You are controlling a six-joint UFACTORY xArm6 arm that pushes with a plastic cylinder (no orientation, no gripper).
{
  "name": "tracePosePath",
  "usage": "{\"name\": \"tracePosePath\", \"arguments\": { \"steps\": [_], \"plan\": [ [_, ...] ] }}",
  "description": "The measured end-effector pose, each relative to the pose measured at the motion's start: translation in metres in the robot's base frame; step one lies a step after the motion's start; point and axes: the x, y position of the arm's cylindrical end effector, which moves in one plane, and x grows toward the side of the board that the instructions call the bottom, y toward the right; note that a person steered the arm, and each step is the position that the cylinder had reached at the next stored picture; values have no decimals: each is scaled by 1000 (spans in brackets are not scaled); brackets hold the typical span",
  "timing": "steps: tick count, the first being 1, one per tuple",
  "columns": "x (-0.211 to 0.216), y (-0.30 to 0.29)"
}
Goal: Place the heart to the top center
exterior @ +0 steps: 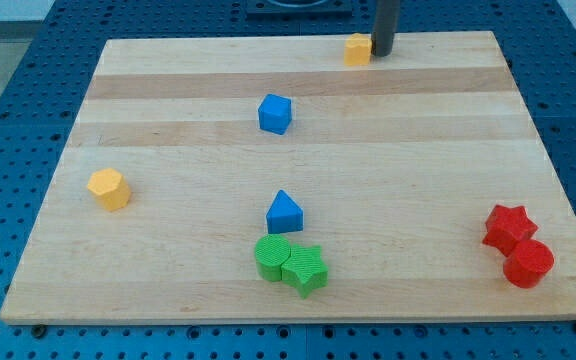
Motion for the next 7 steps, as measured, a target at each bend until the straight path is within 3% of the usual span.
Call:
{"name": "tracePosePath", "arguments": {
  "steps": [7],
  "plan": [
    [30, -74]
  ]
}}
